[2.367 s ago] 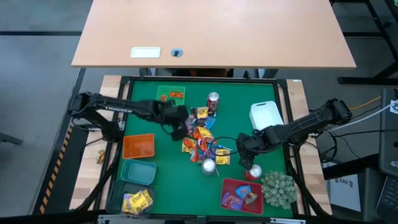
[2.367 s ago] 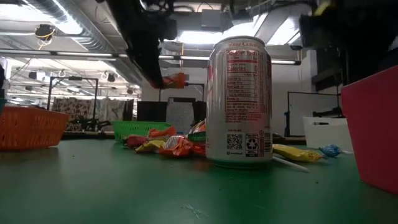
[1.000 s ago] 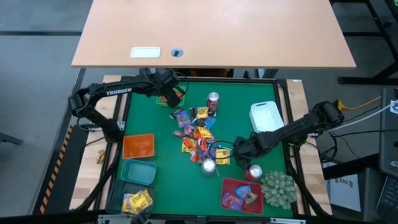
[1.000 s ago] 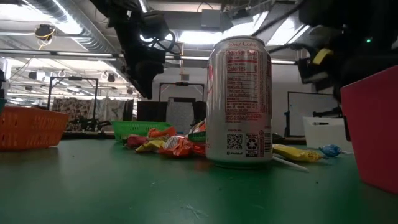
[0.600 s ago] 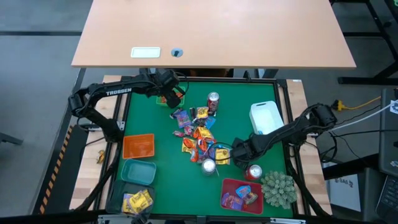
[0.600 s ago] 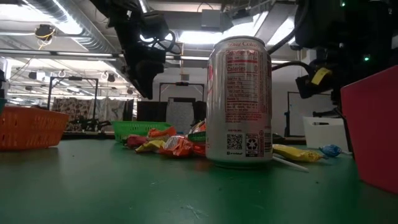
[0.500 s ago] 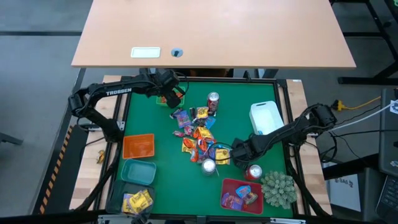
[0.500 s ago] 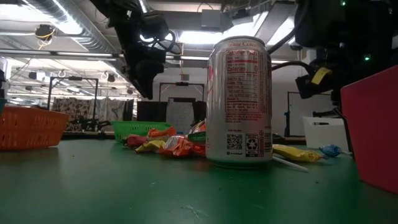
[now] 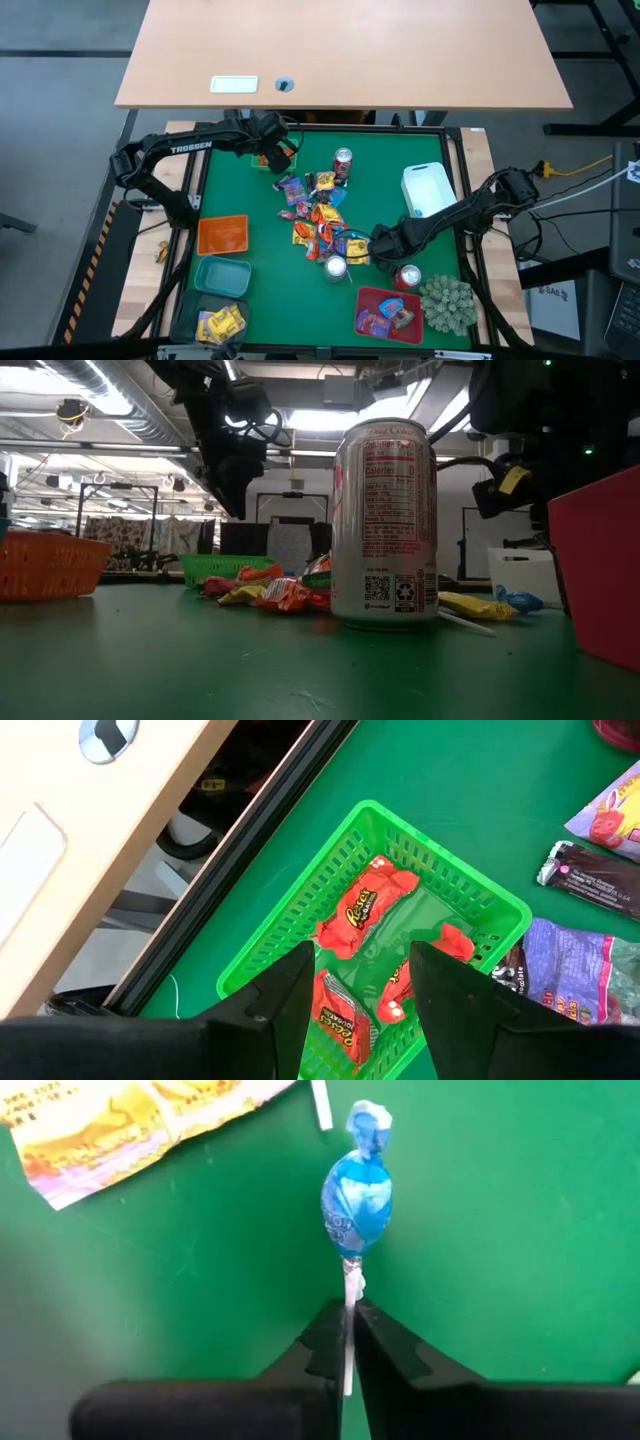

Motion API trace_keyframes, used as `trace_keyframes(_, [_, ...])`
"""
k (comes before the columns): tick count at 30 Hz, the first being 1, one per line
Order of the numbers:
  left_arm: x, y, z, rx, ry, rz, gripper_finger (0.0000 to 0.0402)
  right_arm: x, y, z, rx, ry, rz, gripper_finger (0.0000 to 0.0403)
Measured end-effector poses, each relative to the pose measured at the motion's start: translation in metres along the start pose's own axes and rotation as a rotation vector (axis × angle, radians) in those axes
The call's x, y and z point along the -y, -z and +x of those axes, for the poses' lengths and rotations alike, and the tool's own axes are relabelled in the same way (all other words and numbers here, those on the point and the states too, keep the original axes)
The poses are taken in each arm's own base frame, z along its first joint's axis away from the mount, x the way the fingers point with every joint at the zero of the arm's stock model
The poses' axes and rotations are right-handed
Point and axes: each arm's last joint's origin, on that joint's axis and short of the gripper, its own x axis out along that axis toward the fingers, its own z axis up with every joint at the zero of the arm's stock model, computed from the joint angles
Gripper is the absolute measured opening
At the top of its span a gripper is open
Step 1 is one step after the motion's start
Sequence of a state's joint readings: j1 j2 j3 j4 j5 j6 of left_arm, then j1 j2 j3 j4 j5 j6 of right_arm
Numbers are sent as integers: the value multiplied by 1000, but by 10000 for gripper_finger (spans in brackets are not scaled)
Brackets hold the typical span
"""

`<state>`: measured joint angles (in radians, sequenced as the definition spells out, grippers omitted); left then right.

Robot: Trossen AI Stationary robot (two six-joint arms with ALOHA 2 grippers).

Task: Sort candy
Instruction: Put the blue lollipop candy into the white bin

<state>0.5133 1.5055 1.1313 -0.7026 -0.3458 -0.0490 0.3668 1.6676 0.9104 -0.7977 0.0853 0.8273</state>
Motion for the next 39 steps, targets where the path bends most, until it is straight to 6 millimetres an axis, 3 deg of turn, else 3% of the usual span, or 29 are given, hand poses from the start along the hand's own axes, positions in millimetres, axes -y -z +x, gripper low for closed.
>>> trace_keyframes(6, [2, 0, -1, 2, 4, 6, 155, -4, -11, -22, 3, 25, -104, 4])
trace_keyframes(10, [8, 0, -3, 8, 15, 25, 155, -3, -20, -43, 21, 89, -137, 14])
trace_keyframes(20, [31, 2, -11, 31, 80, 101, 155, 15, -35, -88, 35, 352, -247, 7])
trace_keyframes(31, [54, 5, -21, 52, 167, 188, 155, 49, -36, -97, -62, 586, -243, 3])
trace_keyframes(39, [74, 11, -30, 58, 224, 253, 155, 88, -30, -98, -92, 591, -139, 5])
